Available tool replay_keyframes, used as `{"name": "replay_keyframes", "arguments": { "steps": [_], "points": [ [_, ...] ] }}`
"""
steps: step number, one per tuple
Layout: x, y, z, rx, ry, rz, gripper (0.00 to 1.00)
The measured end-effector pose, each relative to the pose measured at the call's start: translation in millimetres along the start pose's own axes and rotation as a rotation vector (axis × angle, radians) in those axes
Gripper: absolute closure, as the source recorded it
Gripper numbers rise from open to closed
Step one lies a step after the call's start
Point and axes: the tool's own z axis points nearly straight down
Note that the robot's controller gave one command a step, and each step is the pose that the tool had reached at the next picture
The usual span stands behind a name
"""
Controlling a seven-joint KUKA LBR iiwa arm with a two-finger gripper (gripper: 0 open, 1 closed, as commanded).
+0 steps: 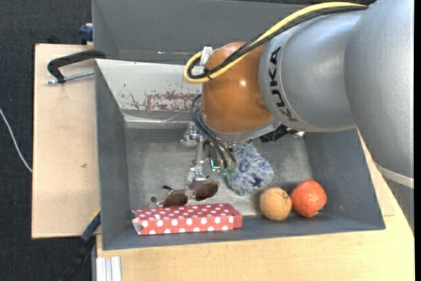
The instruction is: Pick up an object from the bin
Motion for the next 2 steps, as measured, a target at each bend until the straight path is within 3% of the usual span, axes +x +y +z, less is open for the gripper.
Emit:
{"name": "replay_keyframes", "arguments": {
  "steps": [1,2],
  "points": [
    [-2.1,-0.4,-4.1,-0.001,-0.008,0.001,0.0],
    [6.6,1.5,-6.0,0.001,-0.008,-0.14,0.0]
  ]
}}
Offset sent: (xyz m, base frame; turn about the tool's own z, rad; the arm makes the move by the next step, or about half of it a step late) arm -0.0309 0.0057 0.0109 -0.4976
